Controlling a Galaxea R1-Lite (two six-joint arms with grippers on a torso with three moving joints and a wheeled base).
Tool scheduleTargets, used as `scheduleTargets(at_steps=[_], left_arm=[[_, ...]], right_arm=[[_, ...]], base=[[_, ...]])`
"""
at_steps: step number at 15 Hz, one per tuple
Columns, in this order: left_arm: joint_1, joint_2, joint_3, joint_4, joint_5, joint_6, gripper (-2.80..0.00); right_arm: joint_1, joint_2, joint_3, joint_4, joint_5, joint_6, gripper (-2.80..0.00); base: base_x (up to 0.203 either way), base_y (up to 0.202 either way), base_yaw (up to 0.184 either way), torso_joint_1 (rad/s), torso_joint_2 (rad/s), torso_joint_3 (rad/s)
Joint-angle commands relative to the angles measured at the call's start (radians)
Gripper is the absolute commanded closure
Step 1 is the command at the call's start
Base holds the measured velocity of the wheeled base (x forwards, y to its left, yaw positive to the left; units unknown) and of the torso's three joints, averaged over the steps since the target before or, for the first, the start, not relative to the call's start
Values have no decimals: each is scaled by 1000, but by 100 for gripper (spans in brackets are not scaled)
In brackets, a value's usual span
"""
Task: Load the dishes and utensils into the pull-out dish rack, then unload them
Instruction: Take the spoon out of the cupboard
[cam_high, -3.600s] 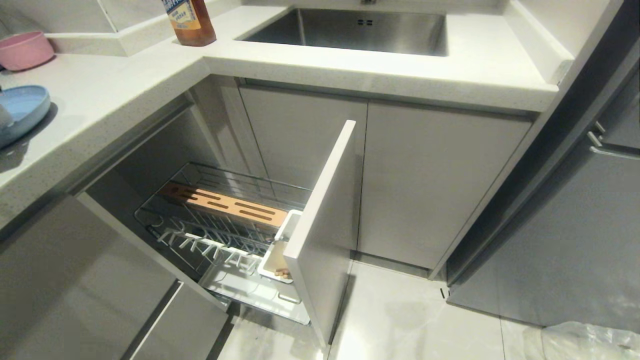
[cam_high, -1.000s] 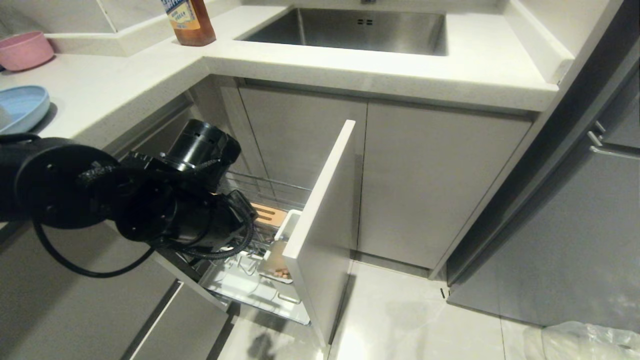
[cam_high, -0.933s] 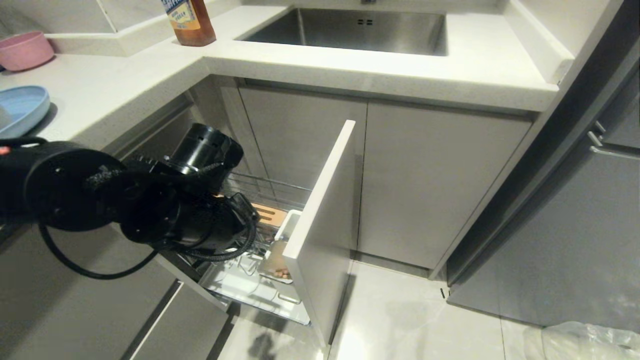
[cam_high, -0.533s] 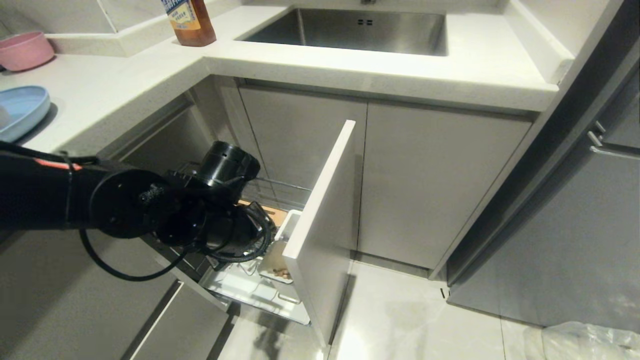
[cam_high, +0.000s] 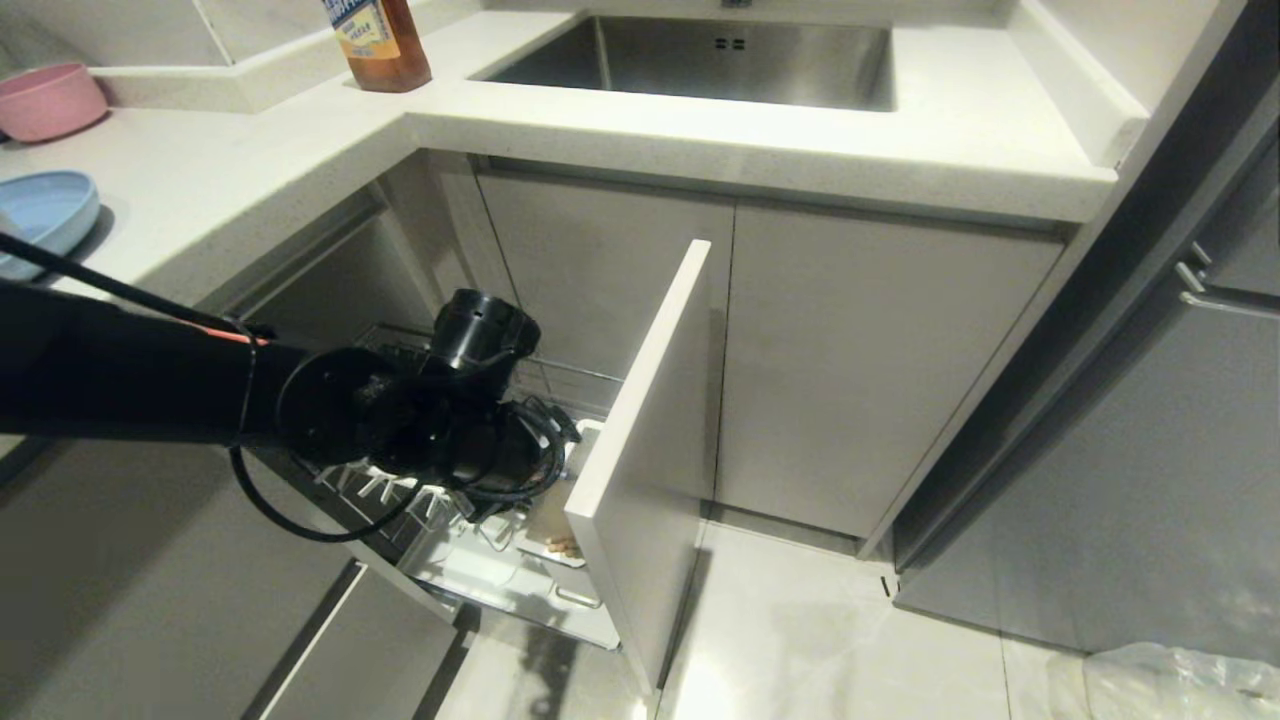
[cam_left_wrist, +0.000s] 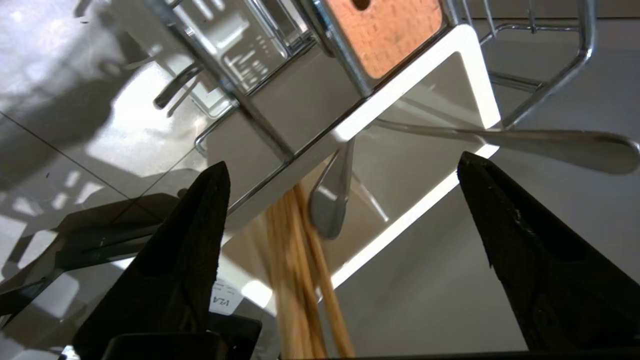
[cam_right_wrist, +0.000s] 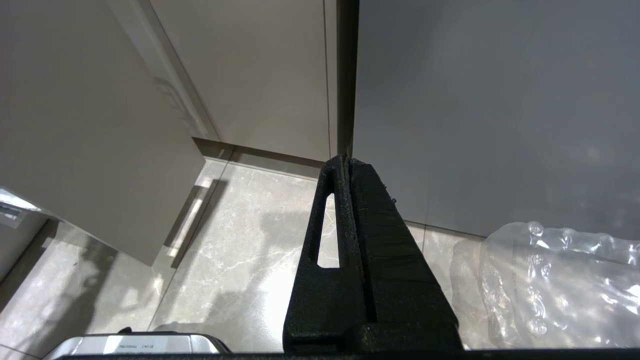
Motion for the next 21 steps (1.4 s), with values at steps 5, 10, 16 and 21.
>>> scheduleTargets(at_steps=[5,10,16,21], left_arm=[[-7,57,-48,2,0,4,-280],[-10,82,-63,1,-5,9,-280],[-21,86,-69,3,-8,9,-280],[-24,80,-76,9,-8,9,-280]], right_arm=[[0,1,0,0,0,0,0],[0,1,0,0,0,0,0],[0,1,0,0,0,0,0],[0,1,0,0,0,0,0]], base=[[0,0,0,0,0,0],[0,0,0,0,0,0],[0,0,0,0,0,0],[0,0,0,0,0,0]])
